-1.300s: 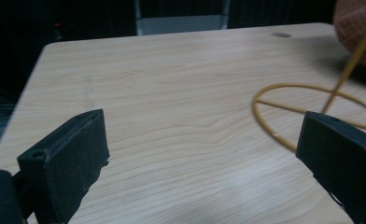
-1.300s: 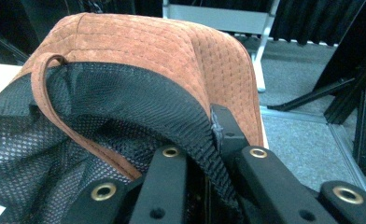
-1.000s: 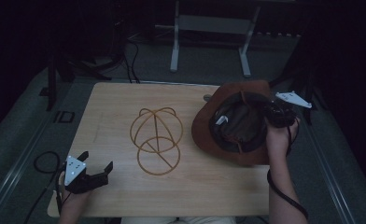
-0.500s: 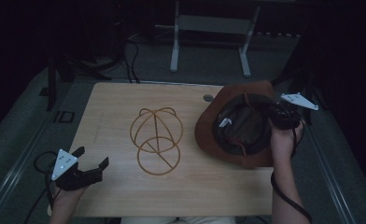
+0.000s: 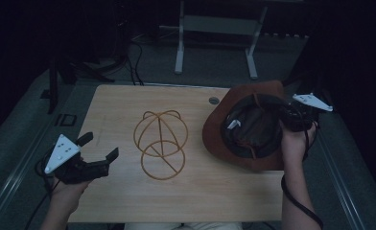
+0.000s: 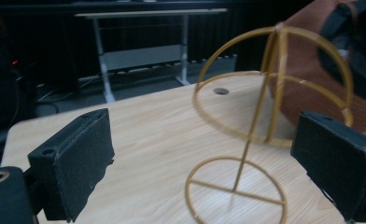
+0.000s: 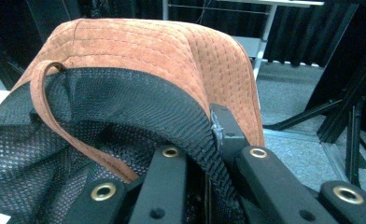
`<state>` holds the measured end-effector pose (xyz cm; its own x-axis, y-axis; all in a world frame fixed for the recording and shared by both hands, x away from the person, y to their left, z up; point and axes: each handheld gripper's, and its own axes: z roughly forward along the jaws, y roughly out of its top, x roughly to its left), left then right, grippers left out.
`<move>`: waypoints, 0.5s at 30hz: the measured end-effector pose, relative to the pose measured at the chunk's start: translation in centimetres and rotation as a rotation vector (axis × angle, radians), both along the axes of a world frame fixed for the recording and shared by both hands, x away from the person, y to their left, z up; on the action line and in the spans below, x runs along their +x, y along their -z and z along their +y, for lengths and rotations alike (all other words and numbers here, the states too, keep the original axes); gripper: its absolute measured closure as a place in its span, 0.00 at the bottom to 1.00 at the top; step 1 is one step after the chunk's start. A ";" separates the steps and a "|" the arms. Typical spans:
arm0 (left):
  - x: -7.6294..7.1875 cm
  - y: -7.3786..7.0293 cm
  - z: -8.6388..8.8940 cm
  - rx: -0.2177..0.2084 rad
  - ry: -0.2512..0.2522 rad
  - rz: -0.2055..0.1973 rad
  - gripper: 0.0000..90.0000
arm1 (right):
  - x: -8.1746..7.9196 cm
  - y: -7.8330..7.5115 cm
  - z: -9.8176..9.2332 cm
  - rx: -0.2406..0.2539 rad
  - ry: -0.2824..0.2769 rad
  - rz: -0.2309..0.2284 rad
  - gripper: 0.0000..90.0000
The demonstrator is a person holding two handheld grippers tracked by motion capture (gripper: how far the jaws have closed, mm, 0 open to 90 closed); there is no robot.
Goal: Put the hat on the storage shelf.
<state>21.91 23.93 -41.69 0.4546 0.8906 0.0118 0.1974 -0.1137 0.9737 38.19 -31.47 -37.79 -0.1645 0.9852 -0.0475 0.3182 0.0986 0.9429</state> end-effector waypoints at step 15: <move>4.9 -5.5 -6.5 0.056 0.151 -0.024 0.08 | 0.0 -0.4 0.2 0.007 -0.003 -0.003 0.94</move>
